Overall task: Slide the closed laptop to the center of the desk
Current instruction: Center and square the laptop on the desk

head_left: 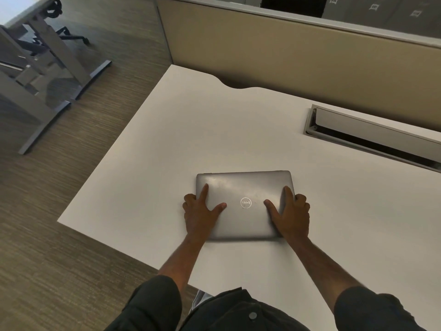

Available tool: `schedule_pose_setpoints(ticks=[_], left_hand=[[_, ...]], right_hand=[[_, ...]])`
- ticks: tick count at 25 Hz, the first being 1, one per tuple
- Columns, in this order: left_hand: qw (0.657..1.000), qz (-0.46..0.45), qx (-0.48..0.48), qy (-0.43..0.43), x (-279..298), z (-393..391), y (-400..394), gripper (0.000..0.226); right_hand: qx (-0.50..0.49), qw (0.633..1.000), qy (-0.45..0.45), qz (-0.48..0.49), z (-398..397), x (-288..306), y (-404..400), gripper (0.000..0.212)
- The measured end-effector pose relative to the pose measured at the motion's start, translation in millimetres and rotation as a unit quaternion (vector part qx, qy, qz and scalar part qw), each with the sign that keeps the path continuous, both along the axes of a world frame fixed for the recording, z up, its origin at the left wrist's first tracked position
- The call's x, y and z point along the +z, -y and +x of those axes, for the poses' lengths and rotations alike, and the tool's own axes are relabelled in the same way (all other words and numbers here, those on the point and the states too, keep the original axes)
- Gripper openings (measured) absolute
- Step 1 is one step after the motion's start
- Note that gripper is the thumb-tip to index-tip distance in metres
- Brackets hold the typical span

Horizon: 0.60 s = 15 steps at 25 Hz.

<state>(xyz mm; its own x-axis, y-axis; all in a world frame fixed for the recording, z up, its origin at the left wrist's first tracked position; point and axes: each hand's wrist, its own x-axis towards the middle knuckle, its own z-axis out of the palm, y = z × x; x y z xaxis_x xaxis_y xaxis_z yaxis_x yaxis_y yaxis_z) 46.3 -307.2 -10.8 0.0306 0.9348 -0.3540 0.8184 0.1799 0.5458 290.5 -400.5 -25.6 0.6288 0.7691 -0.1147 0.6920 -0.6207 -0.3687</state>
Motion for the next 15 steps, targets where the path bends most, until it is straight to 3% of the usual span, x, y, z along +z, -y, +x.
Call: schedule_pose_setpoints(ticks=[5, 15], left_hand=[[0.995, -0.009, 0.029, 0.099, 0.0, -8.1, -4.9, 0.093], [0.996, -0.026, -0.022, 0.085, -1.7, -16.7, -26.4, 0.090]], right_hand=[[-0.017, 0.998, -0.065, 0.005, 6.0, 3.2, -4.6, 0.080], [-0.072, 0.987, -0.134, 0.043, -3.8, -1.2, 2.0, 0.083]])
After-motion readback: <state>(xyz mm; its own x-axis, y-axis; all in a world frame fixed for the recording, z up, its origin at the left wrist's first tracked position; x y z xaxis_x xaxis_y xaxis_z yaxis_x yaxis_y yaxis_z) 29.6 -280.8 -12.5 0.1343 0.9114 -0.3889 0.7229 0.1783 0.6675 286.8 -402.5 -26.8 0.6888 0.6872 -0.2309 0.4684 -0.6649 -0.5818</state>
